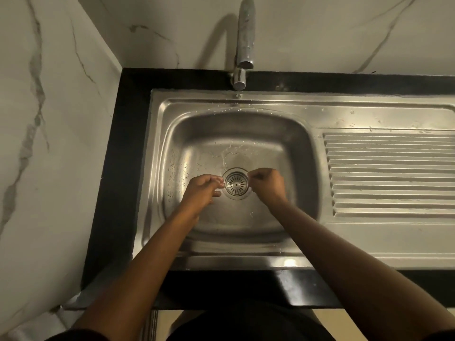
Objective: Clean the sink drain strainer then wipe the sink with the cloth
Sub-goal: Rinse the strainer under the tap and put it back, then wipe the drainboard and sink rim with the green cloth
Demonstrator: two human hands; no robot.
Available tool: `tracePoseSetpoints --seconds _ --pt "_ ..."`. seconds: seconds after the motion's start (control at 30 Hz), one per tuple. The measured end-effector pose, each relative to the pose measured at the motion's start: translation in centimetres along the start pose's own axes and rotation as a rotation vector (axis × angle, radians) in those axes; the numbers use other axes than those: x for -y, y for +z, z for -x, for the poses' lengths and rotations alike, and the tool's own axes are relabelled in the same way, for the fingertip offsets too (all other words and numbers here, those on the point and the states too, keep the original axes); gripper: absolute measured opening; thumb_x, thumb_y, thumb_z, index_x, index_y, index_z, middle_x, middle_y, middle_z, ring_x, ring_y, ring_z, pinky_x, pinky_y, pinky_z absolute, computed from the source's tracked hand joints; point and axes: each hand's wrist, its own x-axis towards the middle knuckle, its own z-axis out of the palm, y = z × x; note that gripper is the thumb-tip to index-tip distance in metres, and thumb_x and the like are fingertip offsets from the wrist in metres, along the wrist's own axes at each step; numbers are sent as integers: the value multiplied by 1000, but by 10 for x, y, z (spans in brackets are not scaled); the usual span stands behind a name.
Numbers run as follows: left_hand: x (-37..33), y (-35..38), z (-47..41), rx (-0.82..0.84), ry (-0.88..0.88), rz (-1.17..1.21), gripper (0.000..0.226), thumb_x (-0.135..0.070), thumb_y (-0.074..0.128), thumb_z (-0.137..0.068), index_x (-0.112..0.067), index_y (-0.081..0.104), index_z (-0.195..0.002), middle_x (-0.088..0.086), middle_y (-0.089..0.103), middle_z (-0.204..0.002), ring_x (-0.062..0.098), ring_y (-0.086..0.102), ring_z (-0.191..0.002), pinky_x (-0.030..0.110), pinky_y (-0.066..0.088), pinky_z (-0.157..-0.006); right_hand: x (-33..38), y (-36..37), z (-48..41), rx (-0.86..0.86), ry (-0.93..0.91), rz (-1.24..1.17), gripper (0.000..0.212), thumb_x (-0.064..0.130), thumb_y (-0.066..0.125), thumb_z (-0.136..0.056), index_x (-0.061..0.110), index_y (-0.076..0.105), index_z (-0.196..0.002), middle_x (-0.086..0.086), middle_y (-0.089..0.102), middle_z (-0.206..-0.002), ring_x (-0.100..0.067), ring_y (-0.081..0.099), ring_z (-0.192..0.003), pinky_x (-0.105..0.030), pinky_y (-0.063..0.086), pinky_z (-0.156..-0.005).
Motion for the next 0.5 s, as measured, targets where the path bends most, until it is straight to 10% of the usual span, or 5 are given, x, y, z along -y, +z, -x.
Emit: tracePoseSetpoints --seconds 0.17,0.33,0.5 --pt "-14 9 17 -19 152 -42 16 -19 60 -99 -19 75 -106 -3 77 -110 20 72 -104 35 55 -89 12 -33 38 -63 -91 -202 13 15 72 -84 24 81 -88 5 79 -80 -14 78 -76 -41 66 -78" --pt "-21 23 25 6 304 -205 21 -20 60 -101 -23 74 -117 -6 74 -121 14 67 -118 34 51 -104 13 -59 70 -147 -137 -191 19 4 69 -89 18 80 -96 4 80 -87 -10 76 -77 -34 64 -79" --pt "-21 43 34 151 200 -469 39 -28 52 -105 -20 58 -143 4 57 -149 25 51 -139 40 40 -114 -5 -65 80 120 -100 128 46 8 72 -87 23 72 -130 2 69 -137 -18 63 -127 -26 48 -104"
